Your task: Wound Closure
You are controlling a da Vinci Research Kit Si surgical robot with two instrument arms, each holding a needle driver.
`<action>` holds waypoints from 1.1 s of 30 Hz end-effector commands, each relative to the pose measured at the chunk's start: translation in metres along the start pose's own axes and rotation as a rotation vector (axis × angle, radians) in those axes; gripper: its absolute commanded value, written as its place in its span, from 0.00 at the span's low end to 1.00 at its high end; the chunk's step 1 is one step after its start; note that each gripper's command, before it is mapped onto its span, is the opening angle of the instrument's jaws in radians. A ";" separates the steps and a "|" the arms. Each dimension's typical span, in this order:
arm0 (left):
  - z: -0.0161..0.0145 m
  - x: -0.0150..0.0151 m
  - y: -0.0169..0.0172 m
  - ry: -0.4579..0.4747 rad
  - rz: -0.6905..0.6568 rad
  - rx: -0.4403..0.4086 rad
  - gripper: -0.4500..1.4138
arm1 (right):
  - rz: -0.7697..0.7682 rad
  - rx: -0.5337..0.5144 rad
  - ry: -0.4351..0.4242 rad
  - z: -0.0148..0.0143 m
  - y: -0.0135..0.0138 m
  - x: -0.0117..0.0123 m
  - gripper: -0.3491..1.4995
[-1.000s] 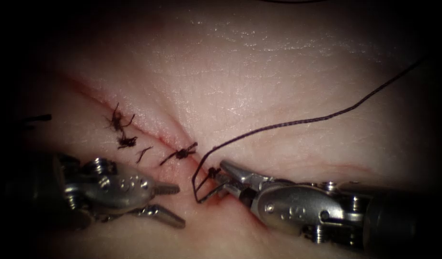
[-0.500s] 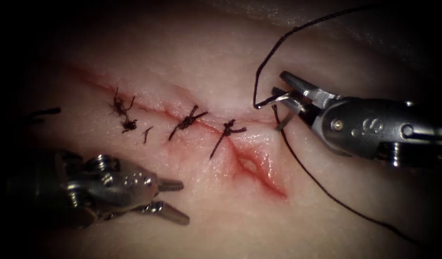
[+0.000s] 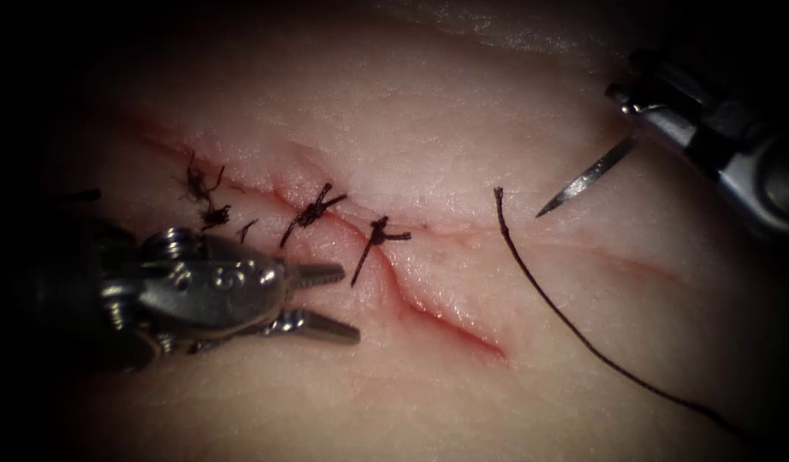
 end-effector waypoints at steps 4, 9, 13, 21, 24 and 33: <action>-0.0010 0.0025 -0.0008 0.130 0.006 0.033 0.48 | 0.147 0.007 -0.007 0.0015 -0.0008 -0.0014 0.00; -0.0030 0.0043 -0.0014 0.249 0.005 0.070 0.46 | 0.304 0.012 -0.015 0.0016 -0.0002 -0.0030 0.00; -0.0032 0.0044 -0.0012 0.270 0.041 0.053 0.45 | 0.376 0.025 -0.037 0.0008 0.0001 -0.0045 0.00; -0.0019 0.0028 -0.0013 0.269 0.081 0.012 0.45 | 0.364 0.030 -0.062 0.0012 0.0010 -0.0056 0.00; -0.0020 0.0022 -0.0014 0.261 0.087 0.010 0.45 | 0.355 0.036 -0.075 0.0014 0.0009 -0.0063 0.00; -0.0020 0.0017 -0.0016 0.254 0.092 0.009 0.48 | 0.352 0.046 -0.072 0.0017 0.0006 -0.0065 0.00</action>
